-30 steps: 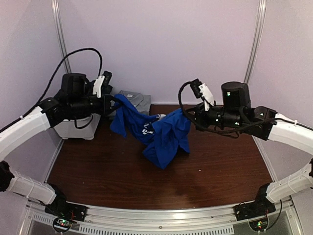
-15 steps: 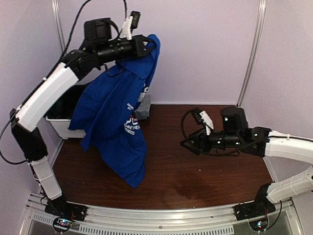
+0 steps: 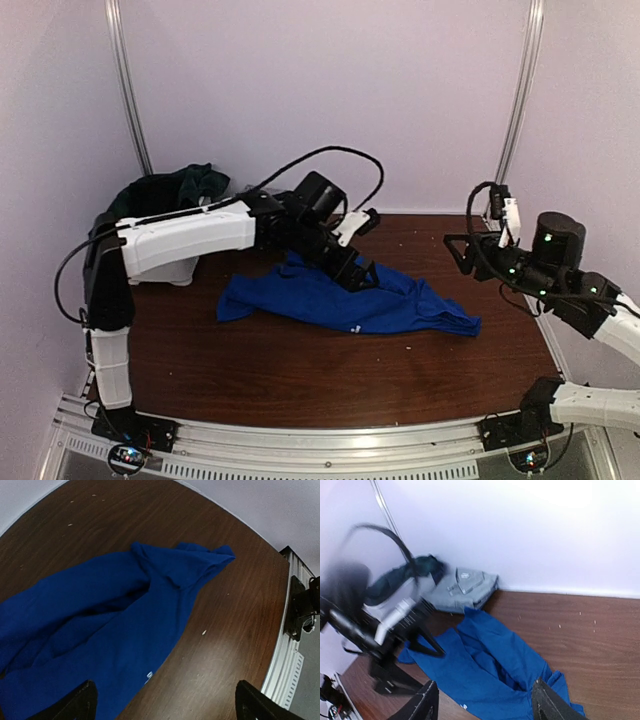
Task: Fold and stack the mixed laundry pile
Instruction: Flatten out the crumpled T-shirt at the center of the board.
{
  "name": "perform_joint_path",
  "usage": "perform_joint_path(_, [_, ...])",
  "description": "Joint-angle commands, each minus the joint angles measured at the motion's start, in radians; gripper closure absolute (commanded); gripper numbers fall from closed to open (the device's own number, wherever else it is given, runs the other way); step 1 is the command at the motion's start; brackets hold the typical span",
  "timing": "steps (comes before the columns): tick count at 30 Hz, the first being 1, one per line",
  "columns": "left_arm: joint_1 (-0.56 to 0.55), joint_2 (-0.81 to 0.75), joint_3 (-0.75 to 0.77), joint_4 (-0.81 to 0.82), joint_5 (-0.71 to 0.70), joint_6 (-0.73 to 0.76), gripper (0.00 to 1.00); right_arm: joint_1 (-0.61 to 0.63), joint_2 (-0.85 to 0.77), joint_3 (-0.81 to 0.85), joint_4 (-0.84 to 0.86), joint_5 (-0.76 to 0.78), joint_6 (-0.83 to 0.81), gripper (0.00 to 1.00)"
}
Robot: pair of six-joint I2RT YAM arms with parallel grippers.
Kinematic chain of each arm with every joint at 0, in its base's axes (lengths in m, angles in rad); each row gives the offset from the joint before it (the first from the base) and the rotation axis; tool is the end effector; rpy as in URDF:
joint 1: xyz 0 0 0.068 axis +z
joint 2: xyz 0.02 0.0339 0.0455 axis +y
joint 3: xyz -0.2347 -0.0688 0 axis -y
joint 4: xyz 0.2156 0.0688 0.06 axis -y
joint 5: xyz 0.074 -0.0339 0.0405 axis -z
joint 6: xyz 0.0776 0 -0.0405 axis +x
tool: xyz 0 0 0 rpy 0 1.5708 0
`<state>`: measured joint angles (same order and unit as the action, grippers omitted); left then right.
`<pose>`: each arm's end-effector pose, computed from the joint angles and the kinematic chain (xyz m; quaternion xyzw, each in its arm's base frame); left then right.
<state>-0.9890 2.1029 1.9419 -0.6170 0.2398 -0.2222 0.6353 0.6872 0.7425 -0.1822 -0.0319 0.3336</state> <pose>0.2417 -0.4011 0.2356 0.3854 0.8321 -0.3089 0.2523 0.1602 0.1212 0.3150 -0.1232 0.7403 0.3183 0.5792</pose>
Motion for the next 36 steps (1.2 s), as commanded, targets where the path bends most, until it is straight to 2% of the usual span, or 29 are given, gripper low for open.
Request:
perform_joint_path(1, [0.211, -0.368, -0.301, 0.209, -0.077, -0.063, 0.03, -0.015, 0.149, -0.021, -0.025, -0.014, -0.044, 0.38])
perform_joint_path(4, [0.352, -0.422, -0.47, 0.225, -0.11, -0.106, 0.07, -0.031, 0.274, 0.007, -0.016, -0.049, -0.081, 0.39])
perform_joint_path(6, [0.429, -0.405, -0.525, 0.226, -0.095, -0.123, 0.12, -0.053, 0.361, 0.03, -0.016, -0.06, -0.104, 0.39])
perform_joint_path(8, [0.462, -0.364, -0.536, 0.23, -0.106, -0.11, 0.15, -0.086, 0.443, 0.048, 0.007, -0.09, -0.117, 0.4])
perform_joint_path(13, [0.467, -0.198, -0.426, 0.173, -0.142, -0.052, 0.17, -0.17, 0.686, 0.154, 0.065, -0.222, -0.148, 0.41])
perform_joint_path(19, [0.465, -0.057, -0.38, 0.199, -0.037, -0.047, 0.15, -0.181, 0.983, 0.378, 0.092, -0.36, -0.179, 0.37])
perform_joint_path(26, [0.452, 0.032, -0.345, 0.255, 0.05, -0.028, 0.13, -0.178, 1.278, 0.637, 0.086, -0.497, -0.192, 0.35])
perform_joint_path(29, [0.435, 0.078, -0.297, 0.22, 0.038, -0.006, 0.15, -0.167, 1.377, 0.732, 0.066, -0.528, -0.201, 0.31])
perform_joint_path(36, [0.422, 0.1, -0.298, 0.207, 0.065, 0.004, 0.25, -0.132, 1.538, 0.891, 0.001, -0.506, -0.225, 0.3])
